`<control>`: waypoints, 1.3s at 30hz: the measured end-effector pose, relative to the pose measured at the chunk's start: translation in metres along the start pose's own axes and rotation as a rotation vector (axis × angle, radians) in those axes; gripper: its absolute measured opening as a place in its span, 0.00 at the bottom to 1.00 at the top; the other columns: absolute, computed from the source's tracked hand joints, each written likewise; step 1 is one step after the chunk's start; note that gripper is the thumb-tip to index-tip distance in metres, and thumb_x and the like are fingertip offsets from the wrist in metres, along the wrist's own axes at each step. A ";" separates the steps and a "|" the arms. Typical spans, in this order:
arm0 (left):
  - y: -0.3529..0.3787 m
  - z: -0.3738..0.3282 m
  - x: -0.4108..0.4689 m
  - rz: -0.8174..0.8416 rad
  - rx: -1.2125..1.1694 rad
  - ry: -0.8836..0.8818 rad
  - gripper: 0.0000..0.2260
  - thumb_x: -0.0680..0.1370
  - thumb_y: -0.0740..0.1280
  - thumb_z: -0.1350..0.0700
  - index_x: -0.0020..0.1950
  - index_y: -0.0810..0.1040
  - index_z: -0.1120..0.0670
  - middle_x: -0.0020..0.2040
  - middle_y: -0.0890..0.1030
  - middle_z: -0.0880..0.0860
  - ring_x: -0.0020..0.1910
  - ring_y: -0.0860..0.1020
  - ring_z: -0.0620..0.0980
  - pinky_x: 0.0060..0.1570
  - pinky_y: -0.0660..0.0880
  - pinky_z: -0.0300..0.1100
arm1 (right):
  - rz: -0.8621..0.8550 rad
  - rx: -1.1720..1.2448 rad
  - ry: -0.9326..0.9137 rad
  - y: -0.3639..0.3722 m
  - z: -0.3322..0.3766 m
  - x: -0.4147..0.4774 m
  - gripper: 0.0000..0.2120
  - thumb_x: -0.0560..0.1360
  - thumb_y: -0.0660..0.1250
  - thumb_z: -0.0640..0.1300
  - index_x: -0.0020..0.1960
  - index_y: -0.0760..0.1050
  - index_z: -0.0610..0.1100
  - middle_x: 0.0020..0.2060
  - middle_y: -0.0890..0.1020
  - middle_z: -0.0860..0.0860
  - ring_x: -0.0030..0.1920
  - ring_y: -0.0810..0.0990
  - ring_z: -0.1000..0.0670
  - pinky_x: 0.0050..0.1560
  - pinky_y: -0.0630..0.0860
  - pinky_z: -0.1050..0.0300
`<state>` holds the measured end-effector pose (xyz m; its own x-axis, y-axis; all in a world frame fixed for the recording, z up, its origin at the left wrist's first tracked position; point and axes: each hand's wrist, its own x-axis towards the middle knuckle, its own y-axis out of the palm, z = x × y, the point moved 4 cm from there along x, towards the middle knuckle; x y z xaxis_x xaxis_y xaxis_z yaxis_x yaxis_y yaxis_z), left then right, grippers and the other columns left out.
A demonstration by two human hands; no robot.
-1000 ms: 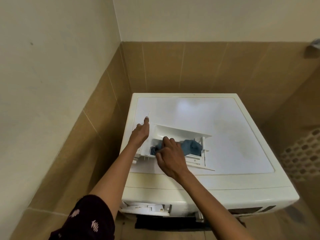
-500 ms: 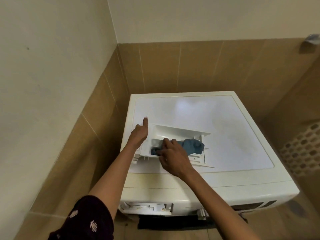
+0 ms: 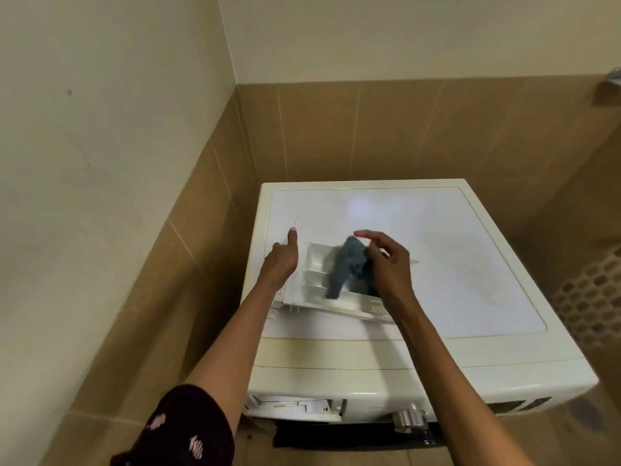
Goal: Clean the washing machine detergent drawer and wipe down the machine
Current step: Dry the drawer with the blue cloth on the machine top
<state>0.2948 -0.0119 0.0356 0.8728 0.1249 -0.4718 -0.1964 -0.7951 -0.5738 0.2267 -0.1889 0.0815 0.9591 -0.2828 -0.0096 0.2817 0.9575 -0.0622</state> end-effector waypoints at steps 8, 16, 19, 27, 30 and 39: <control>0.001 0.000 0.004 -0.023 0.007 0.004 0.33 0.79 0.42 0.38 0.74 0.60 0.60 0.73 0.64 0.60 0.70 0.66 0.59 0.68 0.63 0.50 | 0.327 -0.964 -0.341 0.055 -0.020 -0.008 0.12 0.75 0.61 0.46 0.53 0.81 0.52 0.47 0.81 0.50 0.49 0.75 0.48 0.50 0.65 0.55; 0.000 0.002 0.003 -0.004 -0.003 0.017 0.33 0.79 0.42 0.38 0.74 0.59 0.60 0.73 0.64 0.60 0.70 0.66 0.58 0.68 0.63 0.50 | 0.086 -1.356 -0.428 0.018 -0.044 -0.016 0.21 0.73 0.55 0.58 0.35 0.82 0.50 0.39 0.78 0.50 0.40 0.76 0.45 0.41 0.68 0.52; 0.000 0.002 0.003 -0.013 0.014 0.029 0.34 0.79 0.42 0.37 0.73 0.61 0.61 0.71 0.67 0.61 0.67 0.70 0.58 0.66 0.65 0.49 | 0.006 -1.360 -0.292 0.007 -0.042 -0.024 0.22 0.70 0.52 0.58 0.33 0.80 0.50 0.46 0.77 0.49 0.43 0.74 0.42 0.42 0.62 0.51; 0.001 0.002 0.005 -0.038 0.030 0.021 0.34 0.79 0.42 0.37 0.73 0.61 0.60 0.71 0.67 0.61 0.67 0.69 0.59 0.66 0.66 0.50 | 0.322 -1.063 -0.216 0.057 -0.028 -0.016 0.15 0.78 0.55 0.46 0.59 0.77 0.45 0.55 0.75 0.46 0.57 0.68 0.43 0.51 0.68 0.53; 0.001 0.003 0.005 -0.019 0.026 0.023 0.35 0.78 0.41 0.36 0.73 0.62 0.60 0.70 0.69 0.62 0.66 0.71 0.59 0.67 0.67 0.52 | 0.428 -0.938 -0.224 0.026 -0.035 -0.008 0.13 0.76 0.59 0.38 0.54 0.80 0.44 0.52 0.77 0.47 0.55 0.70 0.44 0.50 0.68 0.55; 0.000 0.002 0.004 -0.027 0.041 0.009 0.36 0.78 0.41 0.35 0.73 0.62 0.60 0.68 0.70 0.62 0.65 0.72 0.60 0.66 0.68 0.54 | 0.330 -1.080 -0.128 0.010 -0.043 0.003 0.13 0.74 0.62 0.36 0.50 0.83 0.47 0.52 0.77 0.46 0.55 0.75 0.43 0.54 0.75 0.52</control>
<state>0.2977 -0.0105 0.0325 0.8821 0.1406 -0.4497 -0.1906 -0.7663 -0.6136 0.2313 -0.1824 0.0383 0.9953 0.0414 -0.0873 -0.0966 0.4170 -0.9038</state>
